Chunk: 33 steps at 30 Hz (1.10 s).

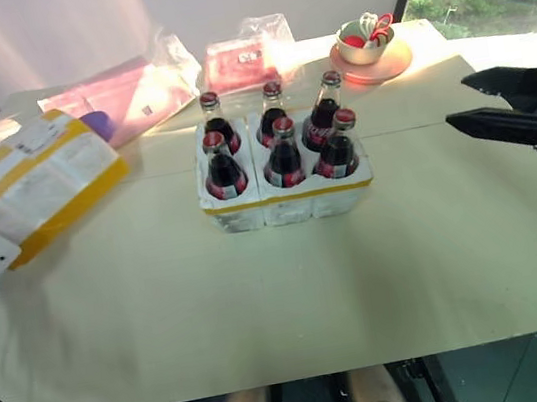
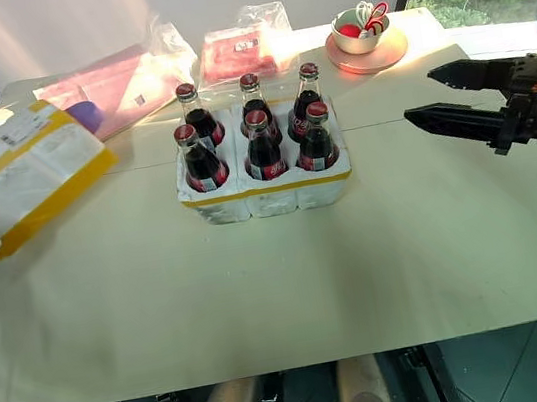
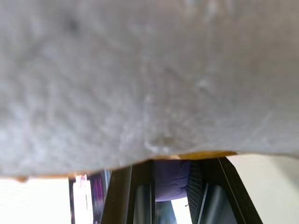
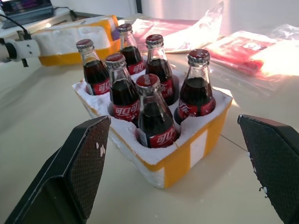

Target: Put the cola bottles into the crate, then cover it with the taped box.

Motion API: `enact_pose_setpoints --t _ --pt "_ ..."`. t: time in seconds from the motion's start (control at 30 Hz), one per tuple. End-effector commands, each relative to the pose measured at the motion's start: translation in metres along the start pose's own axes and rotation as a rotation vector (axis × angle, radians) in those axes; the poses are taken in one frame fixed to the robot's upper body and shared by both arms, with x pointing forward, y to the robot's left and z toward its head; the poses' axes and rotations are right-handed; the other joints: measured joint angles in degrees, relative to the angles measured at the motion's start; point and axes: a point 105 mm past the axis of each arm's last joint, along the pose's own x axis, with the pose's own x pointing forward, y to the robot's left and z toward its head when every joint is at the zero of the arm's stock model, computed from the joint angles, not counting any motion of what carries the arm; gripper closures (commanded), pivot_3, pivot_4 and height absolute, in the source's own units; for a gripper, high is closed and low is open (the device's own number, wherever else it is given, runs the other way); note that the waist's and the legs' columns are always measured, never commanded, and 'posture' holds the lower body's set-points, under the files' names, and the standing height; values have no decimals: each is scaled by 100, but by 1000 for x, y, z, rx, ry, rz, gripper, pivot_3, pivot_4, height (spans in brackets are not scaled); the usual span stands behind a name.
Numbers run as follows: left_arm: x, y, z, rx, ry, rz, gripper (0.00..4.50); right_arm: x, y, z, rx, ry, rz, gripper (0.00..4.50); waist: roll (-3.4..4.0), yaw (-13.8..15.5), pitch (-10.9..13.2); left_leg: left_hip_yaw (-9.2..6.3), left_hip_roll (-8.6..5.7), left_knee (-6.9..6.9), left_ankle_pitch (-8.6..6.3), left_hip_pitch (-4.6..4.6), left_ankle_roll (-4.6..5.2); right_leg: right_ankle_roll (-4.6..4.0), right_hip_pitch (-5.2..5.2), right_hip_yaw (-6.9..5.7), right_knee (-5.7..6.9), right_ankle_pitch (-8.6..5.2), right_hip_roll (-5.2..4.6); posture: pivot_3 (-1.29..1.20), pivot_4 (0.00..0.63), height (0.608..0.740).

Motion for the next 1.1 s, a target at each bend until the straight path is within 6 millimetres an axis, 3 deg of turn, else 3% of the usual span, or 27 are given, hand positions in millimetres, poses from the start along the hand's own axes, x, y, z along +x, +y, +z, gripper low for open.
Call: enact_pose_setpoints --t 0.03,0.27,0.37,0.5,0.63,0.8,1.1 --pt "-1 60 38 -69 -158 161 4084 -8 -8 9 -44 -31 -54 0 -2 -5 1 0 0 2 -1 -1 1 0 1 0 -1 0 0 0 150 739" --pt "-14 108 126 -139 -423 253 4084 -5 -11 0 -36 -31 -68 0 -4 -12 1 1 0 9 -2 -6 3 1 0 0 -1 0 0 0 150 739" --pt "-30 124 182 -136 -605 243 4084 -6 -16 -2 -32 -31 -82 0 -4 -12 1 1 0 14 -1 -5 4 1 1 0 2 0 3 0 150 739" --pt "-51 125 235 -96 -766 179 4084 -7 -18 -4 -28 -32 -95 0 -4 -11 2 2 0 30 -3 -10 7 2 3 0 7 1 4 0 150 739" --pt "-75 118 273 -20 -878 97 4084 -8 -15 -11 -28 -23 -102 0 -3 -20 1 5 0 31 -4 -9 9 2 4 0 7 1 7 0 150 739" --pt "-96 96 296 153 -892 -13 4084 -11 -13 -13 -24 -28 -118 0 -2 -20 2 7 0 33 -4 -9 10 2 4 2 12 1 17 0 150 739" --pt "-91 25 295 468 -770 -110 4084 -12 -11 -13 -12 -55 -138 0 -2 -7 1 6 1 38 -4 -3 11 2 14 3 11 1 22 0 150 739"
